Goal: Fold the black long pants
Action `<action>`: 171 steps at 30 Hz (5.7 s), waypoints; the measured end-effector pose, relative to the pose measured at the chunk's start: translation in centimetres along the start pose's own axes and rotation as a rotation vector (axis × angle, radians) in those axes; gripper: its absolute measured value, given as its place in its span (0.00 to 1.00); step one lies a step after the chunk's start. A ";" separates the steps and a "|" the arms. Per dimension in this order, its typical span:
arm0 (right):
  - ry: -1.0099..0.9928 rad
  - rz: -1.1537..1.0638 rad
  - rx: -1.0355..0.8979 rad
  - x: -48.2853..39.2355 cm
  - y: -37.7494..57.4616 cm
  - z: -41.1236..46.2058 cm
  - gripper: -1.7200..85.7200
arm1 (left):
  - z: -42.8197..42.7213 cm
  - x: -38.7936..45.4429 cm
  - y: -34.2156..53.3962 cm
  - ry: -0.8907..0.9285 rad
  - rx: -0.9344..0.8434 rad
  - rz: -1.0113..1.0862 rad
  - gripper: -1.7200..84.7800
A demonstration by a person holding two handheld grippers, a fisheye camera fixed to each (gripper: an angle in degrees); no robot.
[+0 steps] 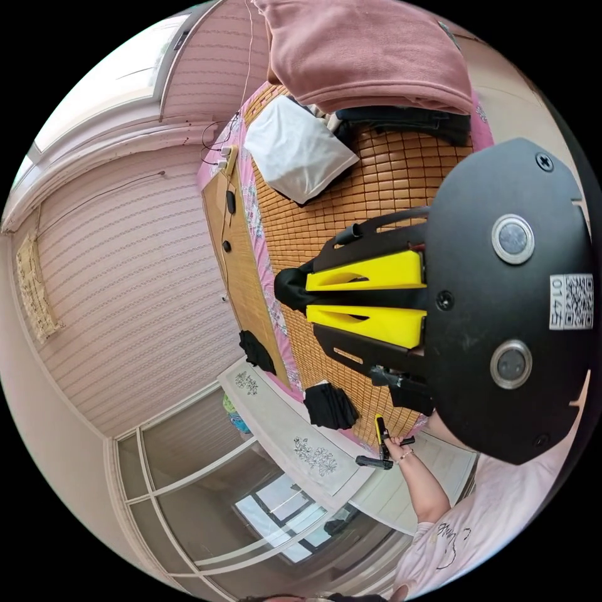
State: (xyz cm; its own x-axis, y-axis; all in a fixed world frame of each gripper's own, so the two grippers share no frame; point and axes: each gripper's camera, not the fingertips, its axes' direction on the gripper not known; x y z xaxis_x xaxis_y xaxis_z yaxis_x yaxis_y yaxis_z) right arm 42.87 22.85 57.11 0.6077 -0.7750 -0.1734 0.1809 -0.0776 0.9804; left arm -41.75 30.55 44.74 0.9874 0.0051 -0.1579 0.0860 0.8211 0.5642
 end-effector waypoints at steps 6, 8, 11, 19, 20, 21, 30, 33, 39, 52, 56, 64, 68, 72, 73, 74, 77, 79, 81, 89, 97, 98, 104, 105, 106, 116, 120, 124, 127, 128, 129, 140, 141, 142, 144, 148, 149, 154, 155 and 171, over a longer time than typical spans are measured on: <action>0.000 0.021 -0.118 0.9 2.2 -0.6 0.06 | 4.0 0.4 1.6 -0.018 -0.221 0.063 0.13; 0.017 0.014 -0.145 0.8 2.9 -0.9 0.06 | 6.1 0.6 2.5 -0.017 -0.314 0.029 0.13; 0.056 -0.008 -0.174 0.8 3.1 -1.9 0.06 | 5.5 1.2 2.9 -0.069 -0.261 0.051 0.04; 0.052 0.020 0.022 3.6 0.0 -7.2 0.06 | -6.9 -2.4 1.1 0.061 0.188 0.072 0.02; 0.053 0.023 0.042 4.0 0.1 -7.8 0.06 | -9.3 -4.1 1.7 0.058 0.265 0.043 0.02; 0.064 0.028 0.071 4.9 0.7 -8.8 0.07 | -10.3 -5.0 2.2 0.053 0.295 0.029 0.02; 0.365 0.270 -0.316 11.8 12.9 -7.1 0.02 | -6.6 -16.2 15.3 0.034 0.115 -0.253 0.03; 0.340 0.316 -0.358 12.1 13.9 -6.8 0.02 | -3.8 -17.3 18.1 0.021 -0.041 -0.341 0.04; 0.333 0.131 -0.449 9.0 9.8 -3.1 0.10 | -5.1 -17.9 17.1 -0.031 -0.015 -0.311 0.07; 0.349 -0.215 -0.716 1.6 8.2 8.8 0.03 | -4.7 -20.8 16.4 -0.003 -0.067 -0.415 0.07; 0.385 -0.221 -0.577 1.9 7.3 1.8 0.01 | -4.7 -21.4 17.0 0.010 -0.074 -0.434 0.07; 0.733 -0.051 -0.642 6.2 7.4 -3.9 0.02 | -6.1 -23.4 15.9 -0.106 -0.076 -0.473 0.07; 0.554 -0.178 -0.567 2.8 4.0 1.5 0.07 | -6.6 -23.0 12.1 -0.072 -0.013 -0.413 0.08; 0.337 -0.198 -0.644 0.3 1.7 11.4 0.17 | -4.2 -20.4 7.4 -0.013 -0.033 -0.310 0.09; 0.322 -0.195 -0.704 0.3 1.7 14.1 0.18 | -3.2 -19.3 5.8 0.001 -0.051 -0.274 0.09; 0.327 -0.197 -0.745 0.5 1.8 15.3 0.16 | -2.2 -18.2 4.3 0.013 -0.068 -0.237 0.09; 0.368 -0.203 -0.778 0.7 1.0 17.1 0.04 | -0.1 -15.6 1.3 0.044 -0.105 -0.163 0.09; 0.331 -0.202 -0.778 0.4 0.0 14.9 0.02 | 0.6 -14.5 0.0 0.060 -0.104 -0.128 0.09; 0.344 -0.210 -0.652 -0.2 0.0 10.5 0.02 | 1.1 -13.6 -0.9 0.070 -0.096 -0.101 0.09; 0.519 0.058 -0.707 3.6 8.0 -6.1 0.02 | 3.9 -12.8 -3.6 0.051 -0.166 -0.099 0.12; 0.605 0.112 -0.575 6.9 5.0 -2.9 0.12 | 6.8 -12.3 -6.7 -0.001 -0.260 -0.169 0.16; 0.581 0.132 -0.572 7.3 4.6 -1.9 0.14 | 7.0 -11.6 -6.9 -0.027 -0.258 -0.143 0.16; 0.331 0.108 -0.791 7.7 2.9 10.6 0.19 | 7.7 -9.3 -7.8 -0.076 -0.277 -0.139 0.14; 0.398 0.074 -0.859 7.8 3.2 12.5 0.17 | 7.7 -8.9 -7.9 -0.083 -0.278 -0.131 0.13; 0.455 0.060 -0.881 7.8 3.1 13.4 0.14 | 7.8 -8.2 -8.1 -0.097 -0.277 -0.098 0.11; 0.356 -0.128 -0.691 4.2 -4.6 13.8 0.02 | 7.3 -8.9 -7.8 -0.306 -0.246 -0.060 0.01; 0.362 -0.109 -0.577 5.5 -9.1 13.9 0.02 | 6.1 -11.5 -8.0 -0.291 -0.185 -0.177 0.01; 0.382 -0.085 -0.518 7.1 -13.9 16.4 0.03 | 5.3 -13.5 -8.7 -0.254 -0.112 -0.258 0.01; 0.426 -0.070 -0.574 8.3 -16.6 19.8 0.03 | 5.8 -14.0 -9.2 -0.202 -0.103 -0.307 0.01; 0.438 -0.061 -0.595 8.7 -17.0 20.6 0.03 | 6.4 -14.1 -9.4 -0.188 -0.127 -0.322 0.01; 0.463 -0.039 -0.635 9.4 -17.5 21.9 0.04 | 6.7 -14.1 -9.4 -0.181 -0.141 -0.328 0.02; 0.261 -0.185 -0.678 3.2 -7.9 17.8 0.11 | 3.6 -3.4 -3.8 -0.049 -0.033 0.048 0.05; 0.229 -0.196 -0.735 2.1 -5.0 16.9 0.11 | 3.7 -1.9 -2.9 -0.012 -0.055 0.092 0.05; 0.197 -0.192 -0.781 1.2 -2.1 16.1 0.11 | 4.2 1.2 -1.2 0.076 -0.108 0.185 0.06; 0.136 -0.169 -0.848 0.3 1.4 15.2 0.12 | 5.2 6.1 1.2 0.204 -0.197 0.306 0.06; 0.040 -0.084 -0.860 -0.7 4.8 13.7 0.18 | 6.2 17.2 5.3 0.329 -0.207 0.547 0.08; 0.016 -0.087 -0.855 -1.0 5.0 13.7 0.18 | 6.5 19.8 5.8 0.339 -0.197 0.598 0.09; 0.241 -0.157 -0.945 -2.5 7.3 16.1 0.16 | 10.1 27.2 6.3 0.336 -0.295 0.731 0.11; 0.284 -0.172 -0.937 -2.7 7.3 16.0 0.14 | 11.4 28.1 6.6 0.303 -0.335 0.743 0.10; 0.245 -0.221 -0.383 0.1 -2.8 0.1 0.03 | 3.5 28.0 3.8 0.240 0.052 0.691 0.01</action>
State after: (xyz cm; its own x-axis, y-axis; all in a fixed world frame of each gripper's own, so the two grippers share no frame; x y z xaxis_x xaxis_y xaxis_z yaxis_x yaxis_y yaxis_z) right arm 42.32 22.92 54.37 0.6783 -0.5923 -0.4348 0.5685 0.0481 0.8213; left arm -13.32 31.83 45.34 0.7630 0.6417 0.0784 -0.5341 0.5573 0.6357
